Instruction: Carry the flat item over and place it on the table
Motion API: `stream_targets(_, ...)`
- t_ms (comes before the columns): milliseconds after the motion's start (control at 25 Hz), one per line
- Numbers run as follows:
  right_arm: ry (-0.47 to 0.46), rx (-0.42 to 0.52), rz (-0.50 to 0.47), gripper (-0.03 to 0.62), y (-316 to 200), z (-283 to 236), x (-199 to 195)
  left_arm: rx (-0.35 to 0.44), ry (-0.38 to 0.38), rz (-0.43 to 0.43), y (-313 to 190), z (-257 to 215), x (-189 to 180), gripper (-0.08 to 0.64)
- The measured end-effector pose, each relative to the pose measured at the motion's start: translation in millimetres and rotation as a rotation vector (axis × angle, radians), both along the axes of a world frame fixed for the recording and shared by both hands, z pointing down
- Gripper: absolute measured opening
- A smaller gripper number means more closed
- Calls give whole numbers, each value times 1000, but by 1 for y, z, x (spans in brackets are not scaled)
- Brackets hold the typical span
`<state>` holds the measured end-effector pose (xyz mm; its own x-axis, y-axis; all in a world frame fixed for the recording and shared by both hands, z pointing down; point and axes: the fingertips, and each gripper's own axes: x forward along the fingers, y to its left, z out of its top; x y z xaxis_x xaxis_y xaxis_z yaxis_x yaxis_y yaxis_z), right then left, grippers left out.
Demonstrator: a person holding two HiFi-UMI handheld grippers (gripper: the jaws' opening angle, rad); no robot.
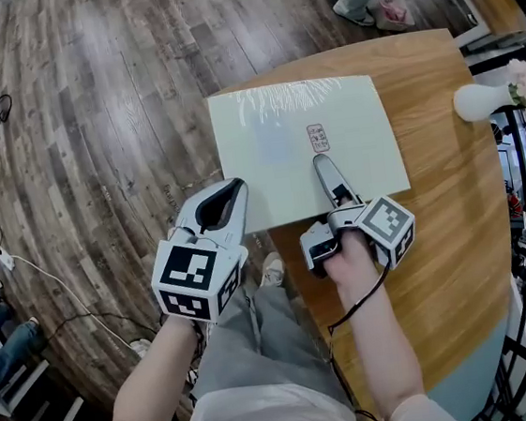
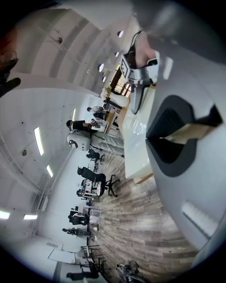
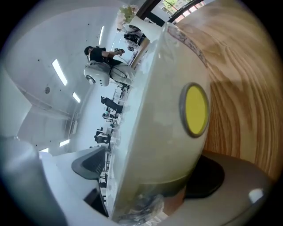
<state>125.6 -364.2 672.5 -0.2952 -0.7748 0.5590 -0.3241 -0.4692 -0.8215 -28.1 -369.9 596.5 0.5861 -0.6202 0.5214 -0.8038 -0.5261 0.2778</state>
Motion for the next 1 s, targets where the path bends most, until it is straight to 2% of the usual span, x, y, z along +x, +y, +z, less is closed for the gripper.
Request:
stream_targets(80, 15, -8, -43, 578, 1, -3, -2, -6, 1, -10, 1, 2, 0, 2)
stream_targets(160, 49, -32, -83, 600, 7, -7, -1, -13, 8, -17, 3, 3, 2, 2)
stream_targets(400, 200, -125, -141, 598, 28, -9, 14, -30, 2, -20, 10, 11, 8, 2)
stream_targets(560, 342, -116, -166, 597, 42, -18, 27, -42, -1, -24, 18, 15, 11, 2)
stream_targets(680, 376, -89, -169, 584, 48, -28, 29, -39, 2, -21, 21, 11, 12, 2)
stream_targets(800, 416, -26, -197, 531, 52, -46, 22, -14, 18, -25, 22, -5, 12, 2)
stream_targets(1000, 529, 174, -248, 318, 53, -102, 11, 73, 25, -30, 27, -47, 11, 2)
